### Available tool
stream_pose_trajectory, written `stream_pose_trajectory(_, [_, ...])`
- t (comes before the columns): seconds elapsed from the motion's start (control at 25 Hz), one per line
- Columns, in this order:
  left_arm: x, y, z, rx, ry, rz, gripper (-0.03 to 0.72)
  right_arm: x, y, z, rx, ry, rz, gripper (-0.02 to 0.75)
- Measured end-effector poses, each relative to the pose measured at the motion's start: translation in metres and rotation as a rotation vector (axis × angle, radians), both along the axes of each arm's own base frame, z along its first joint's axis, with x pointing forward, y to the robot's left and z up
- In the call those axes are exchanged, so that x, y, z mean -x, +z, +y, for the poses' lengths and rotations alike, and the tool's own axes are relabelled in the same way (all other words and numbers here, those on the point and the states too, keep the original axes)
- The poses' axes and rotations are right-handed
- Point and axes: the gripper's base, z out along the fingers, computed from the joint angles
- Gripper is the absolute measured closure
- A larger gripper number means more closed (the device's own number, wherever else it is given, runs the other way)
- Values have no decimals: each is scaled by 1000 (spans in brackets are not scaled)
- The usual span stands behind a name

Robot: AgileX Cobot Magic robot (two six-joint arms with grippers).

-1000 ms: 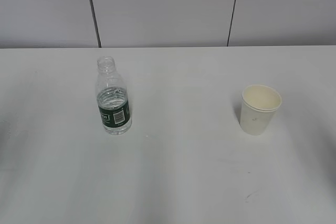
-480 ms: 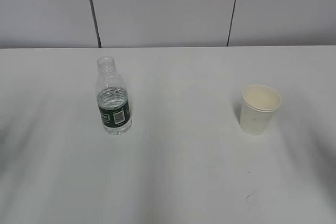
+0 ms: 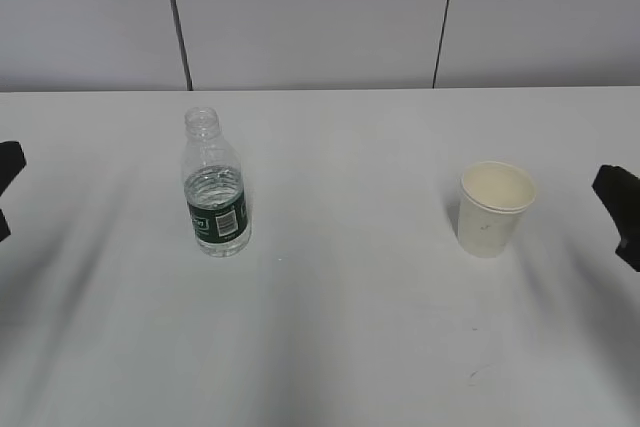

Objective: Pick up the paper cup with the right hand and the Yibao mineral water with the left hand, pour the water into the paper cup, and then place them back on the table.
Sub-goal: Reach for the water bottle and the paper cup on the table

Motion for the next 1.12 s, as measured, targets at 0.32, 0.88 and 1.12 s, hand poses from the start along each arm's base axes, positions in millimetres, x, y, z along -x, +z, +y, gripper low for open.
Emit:
stream_pose_trajectory(0.32, [0, -3, -6, -42, -71, -8, 346, -14, -36, 11, -2, 114, 39, 239])
stream_pose_trajectory(0.88, [0, -5, -6, -56, -80, 6, 346, -17, -70, 10, -9, 110, 199, 239])
stream_pose_trajectory(1.12, [0, -5, -6, -56, -80, 7, 346, -17, -70, 10, -7, 111, 197, 239])
